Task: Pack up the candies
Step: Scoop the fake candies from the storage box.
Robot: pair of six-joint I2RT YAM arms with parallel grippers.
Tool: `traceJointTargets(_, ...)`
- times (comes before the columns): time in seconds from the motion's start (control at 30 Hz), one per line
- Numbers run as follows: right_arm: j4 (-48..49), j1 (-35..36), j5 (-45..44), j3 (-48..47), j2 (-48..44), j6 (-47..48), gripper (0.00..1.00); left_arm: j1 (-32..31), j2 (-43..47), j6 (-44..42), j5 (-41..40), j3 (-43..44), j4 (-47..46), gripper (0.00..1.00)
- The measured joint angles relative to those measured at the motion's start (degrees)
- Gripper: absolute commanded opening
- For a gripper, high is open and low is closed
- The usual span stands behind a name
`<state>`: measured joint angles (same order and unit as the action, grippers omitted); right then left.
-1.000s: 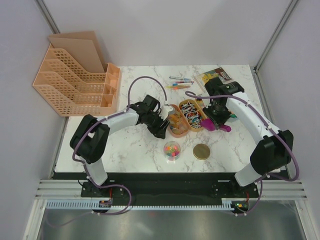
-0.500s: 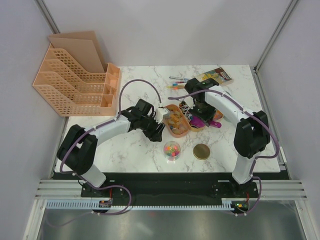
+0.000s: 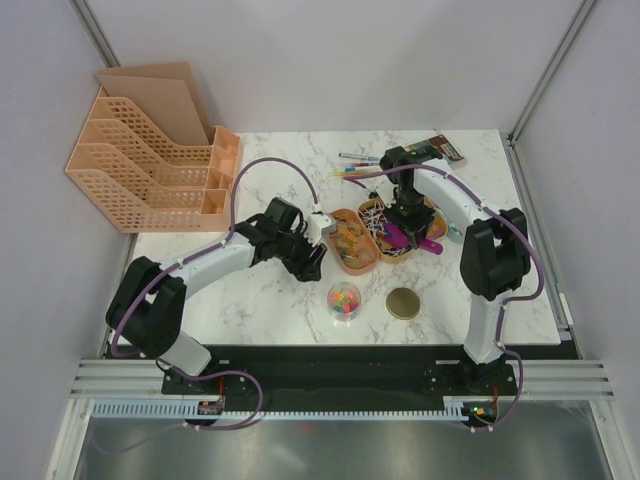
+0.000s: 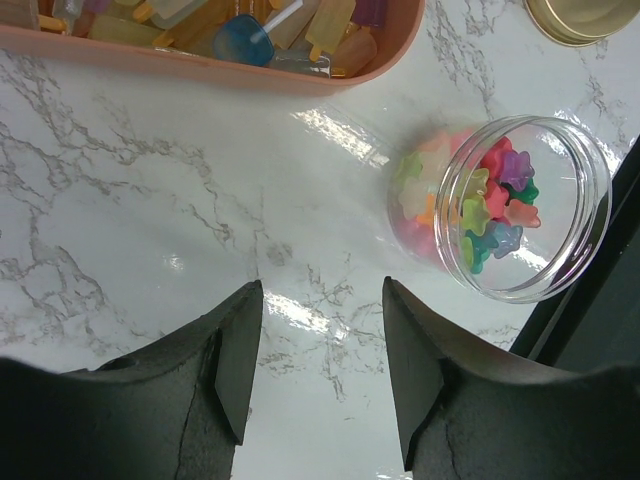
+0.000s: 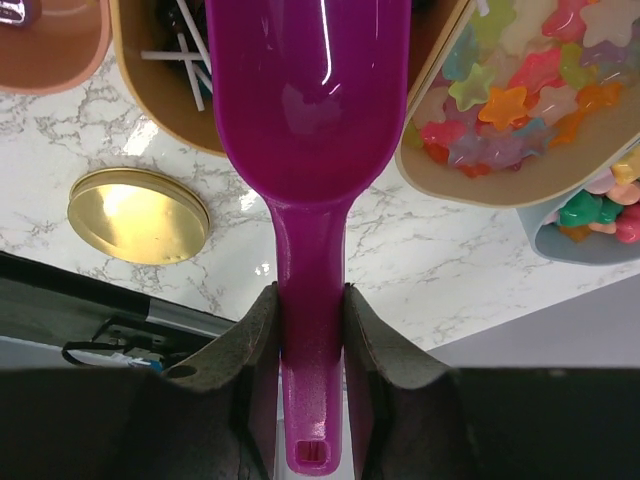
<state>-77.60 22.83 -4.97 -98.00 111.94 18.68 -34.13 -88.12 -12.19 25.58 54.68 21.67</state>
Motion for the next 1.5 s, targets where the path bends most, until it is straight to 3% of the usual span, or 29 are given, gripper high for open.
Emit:
traceJointTargets(0.77, 2.6, 1.7, 1.8, -6.8, 9.0, -2.4, 0.0, 1.7, 0.0, 0.0, 0.0, 0.0, 0.0, 0.59)
traceJointTargets(1.5, 7.6, -1.1, 10.4, 1.2, 5.0, -0.7, 0.0, 2.6, -0.6, -0.1, 0.0, 0.5, 1.4, 0.59)
